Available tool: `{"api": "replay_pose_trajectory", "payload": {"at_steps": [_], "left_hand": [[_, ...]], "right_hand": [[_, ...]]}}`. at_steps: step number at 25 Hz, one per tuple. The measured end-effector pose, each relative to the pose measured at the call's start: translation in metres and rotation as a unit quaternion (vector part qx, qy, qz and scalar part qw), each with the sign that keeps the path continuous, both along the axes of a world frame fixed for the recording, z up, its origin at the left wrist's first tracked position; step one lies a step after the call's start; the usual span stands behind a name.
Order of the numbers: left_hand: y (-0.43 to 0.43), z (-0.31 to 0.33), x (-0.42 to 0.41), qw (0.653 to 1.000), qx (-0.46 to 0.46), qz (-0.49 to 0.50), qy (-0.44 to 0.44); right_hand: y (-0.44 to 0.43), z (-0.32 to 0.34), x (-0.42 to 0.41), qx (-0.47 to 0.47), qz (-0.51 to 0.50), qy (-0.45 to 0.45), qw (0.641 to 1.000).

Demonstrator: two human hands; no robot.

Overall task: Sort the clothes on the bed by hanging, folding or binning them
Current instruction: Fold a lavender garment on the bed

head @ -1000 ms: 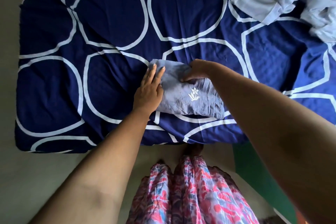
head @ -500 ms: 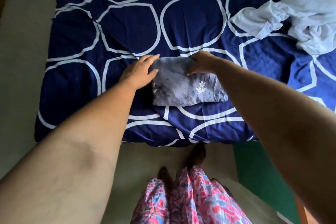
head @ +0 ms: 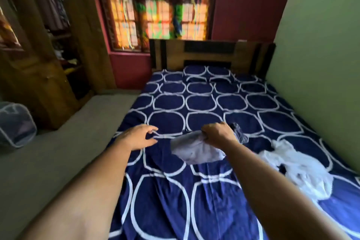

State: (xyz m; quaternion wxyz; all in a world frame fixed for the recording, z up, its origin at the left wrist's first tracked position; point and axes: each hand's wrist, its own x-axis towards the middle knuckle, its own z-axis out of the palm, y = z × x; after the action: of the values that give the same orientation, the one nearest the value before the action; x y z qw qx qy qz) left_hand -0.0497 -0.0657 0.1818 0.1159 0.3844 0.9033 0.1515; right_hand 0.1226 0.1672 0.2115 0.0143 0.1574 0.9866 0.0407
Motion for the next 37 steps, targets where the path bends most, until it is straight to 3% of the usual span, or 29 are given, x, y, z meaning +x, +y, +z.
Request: {"api": "replay_pose_trajectory", "payload": {"at_steps": [7,12,17,21,28,33,37], "left_hand": [[-0.020,0.190,-0.023,0.993,-0.007,-0.013,0.115],[-0.063,0.269,-0.019,0.986,-0.008,0.050,0.161],[-0.076,0.301,-0.016,0.982,-0.006,0.108,0.154],[-0.065,0.330,0.000,0.979,0.070,0.128,0.142],[-0.073,0.326,0.021,0.971,0.073,0.205,0.096],[-0.145,0.308,0.035,0.951,0.106,0.278,0.081],[-0.248,0.296,0.057,0.930,0.039,0.350,0.110]], "right_hand": [[-0.015,0.170,-0.033,0.039,0.021,0.133,0.990],[-0.035,0.247,-0.052,0.028,0.053,0.205,0.977],[-0.039,0.290,-0.069,-0.004,0.063,0.194,0.979],[-0.029,0.319,-0.080,0.020,0.107,0.205,0.973],[-0.036,0.341,-0.105,0.060,0.206,0.198,0.957],[-0.104,0.336,-0.136,0.024,0.296,0.181,0.938],[-0.213,0.323,-0.166,-0.012,0.379,0.157,0.912]]}}
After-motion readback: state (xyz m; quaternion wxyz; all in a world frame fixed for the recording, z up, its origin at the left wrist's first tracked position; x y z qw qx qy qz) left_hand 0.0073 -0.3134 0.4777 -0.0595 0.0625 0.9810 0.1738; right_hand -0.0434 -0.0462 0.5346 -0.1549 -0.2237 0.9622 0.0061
